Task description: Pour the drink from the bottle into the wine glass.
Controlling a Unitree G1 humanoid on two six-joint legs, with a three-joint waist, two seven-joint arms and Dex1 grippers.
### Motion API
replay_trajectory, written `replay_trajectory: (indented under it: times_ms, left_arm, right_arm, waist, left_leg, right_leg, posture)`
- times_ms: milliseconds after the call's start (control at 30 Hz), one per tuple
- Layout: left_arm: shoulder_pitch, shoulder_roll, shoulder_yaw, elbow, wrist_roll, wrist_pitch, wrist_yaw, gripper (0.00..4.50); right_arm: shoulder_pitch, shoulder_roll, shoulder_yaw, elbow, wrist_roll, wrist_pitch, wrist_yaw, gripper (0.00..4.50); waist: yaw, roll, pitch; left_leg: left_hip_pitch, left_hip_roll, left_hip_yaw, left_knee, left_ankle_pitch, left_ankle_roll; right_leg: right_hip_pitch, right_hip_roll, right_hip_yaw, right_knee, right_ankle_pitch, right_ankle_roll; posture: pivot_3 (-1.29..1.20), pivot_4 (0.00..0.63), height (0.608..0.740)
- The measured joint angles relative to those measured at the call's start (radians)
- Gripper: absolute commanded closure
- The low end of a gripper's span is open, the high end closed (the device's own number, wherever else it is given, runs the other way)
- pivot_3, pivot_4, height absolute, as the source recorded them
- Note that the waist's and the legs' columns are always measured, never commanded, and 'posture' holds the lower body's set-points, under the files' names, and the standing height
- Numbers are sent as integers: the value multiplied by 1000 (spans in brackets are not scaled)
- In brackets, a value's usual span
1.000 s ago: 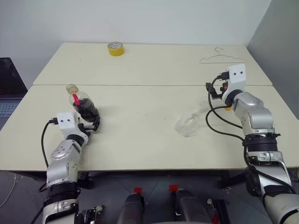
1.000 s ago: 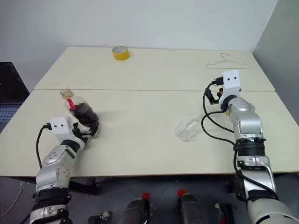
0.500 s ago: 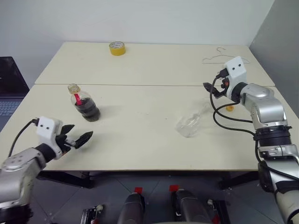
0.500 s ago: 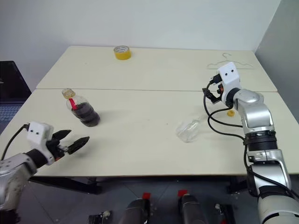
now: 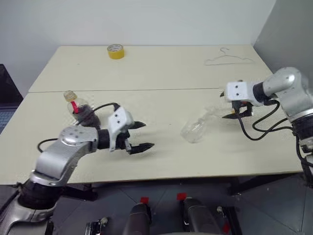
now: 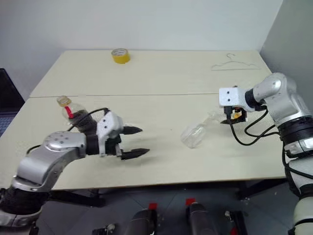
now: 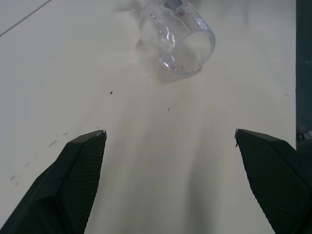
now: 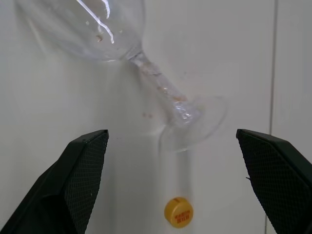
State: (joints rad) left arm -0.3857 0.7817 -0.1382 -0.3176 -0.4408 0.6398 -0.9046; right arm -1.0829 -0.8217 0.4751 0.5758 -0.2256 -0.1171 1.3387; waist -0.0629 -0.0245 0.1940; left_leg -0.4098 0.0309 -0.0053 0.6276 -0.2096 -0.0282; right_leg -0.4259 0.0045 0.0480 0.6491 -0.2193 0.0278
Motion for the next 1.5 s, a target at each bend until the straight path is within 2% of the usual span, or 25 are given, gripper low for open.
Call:
replay_trajectory:
  times_ms: [233, 500, 600, 767, 867, 967, 1067, 1167, 1267, 1400, 1500]
  left_arm:
    - [-22, -81, -42, 7, 72, -15, 49, 32]
    - [-15, -134, -52, 6, 108, -19, 89, 32]
    - [-15, -151, -53, 5, 109, -19, 90, 0]
    - [-14, -152, -53, 5, 119, -19, 96, 0]
    - [-11, -152, -52, 5, 130, -19, 107, 0]
    - [-2, -153, -52, 5, 131, -20, 108, 0]
    - [0, -154, -52, 6, 133, -26, 108, 0]
    - [2, -154, -40, 8, 132, -32, 109, 0]
    - [33, -140, -8, 6, 132, -35, 109, 0]
    - [130, -73, 41, 7, 136, -35, 106, 0]
    - [169, -52, 68, 5, 134, -35, 105, 0]
  right_arm:
    - [-87, 134, 40, 188, -114, -170, -50, 0]
    - [-115, 201, 75, 307, -234, -247, -146, 0]
    - [-115, 224, 87, 324, -265, -264, -172, 565]
    - [-114, 248, 108, 375, -322, -294, -252, 2286]
    - [-115, 256, 108, 390, -342, -312, -270, 3388]
    - [-115, 254, 105, 394, -341, -327, -271, 4307]
    - [-101, 259, 68, 389, -281, -330, -230, 4431]
    - [2, 309, -76, 260, -47, -267, -134, 4431]
    - [108, 349, -182, 54, 123, -99, -125, 4431]
    - [269, 399, -314, -211, 245, 137, -260, 4431]
    - [380, 532, -387, -318, 311, 262, -432, 4431]
  waist:
    - [7, 0, 0]
    - [12, 0, 0]
    - [13, 0, 0]
    - [12, 0, 0]
    - [12, 0, 0]
    - [12, 0, 0]
    - [12, 0, 0]
    - [7, 0, 0]
    - [8, 0, 0]
    - [15, 0, 0]
    - [13, 0, 0]
  left_leg:
    - [0, 0, -2, 2, 0, 0]
    - [0, -2, -2, 2, 0, 0]
    - [0, -2, -3, 2, 0, 0]
    - [0, -2, -3, 2, 0, 0]
    - [1, -2, -3, 3, 0, 0]
    - [1, -2, -3, 3, 0, 0]
    - [2, -2, -3, 3, 0, 0]
    - [3, -1, -5, 3, 0, 0]
    - [4, -2, -7, 3, 0, 0]
    - [6, -1, -8, 4, 0, 0]
    - [8, -1, -8, 4, 1, 0]
  right_leg:
    - [1, 1, 0, 1, 0, 0]
    - [2, -1, 0, 1, 1, 1]
    - [2, -1, -1, 2, 1, 1]
    - [2, -1, -1, 3, 1, 0]
    - [2, -1, -1, 4, 1, 0]
    - [2, -1, 0, 5, 0, 0]
    - [2, -1, -1, 7, 0, 0]
    - [4, -1, -1, 8, 0, -1]
    - [3, 0, -2, 12, -1, -2]
    - [5, -1, -4, 14, -3, -5]
    - [5, 0, -3, 15, -3, -6]
  posture:
    - [0, 150, 740]
    - [0, 150, 740]
    - [0, 150, 740]
    - [0, 150, 740]
    - [0, 150, 740]
    - [0, 150, 740]
    - [0, 150, 740]
    - [0, 150, 740]
    - [0, 150, 740]
    - [0, 150, 740]
    - [0, 150, 740]
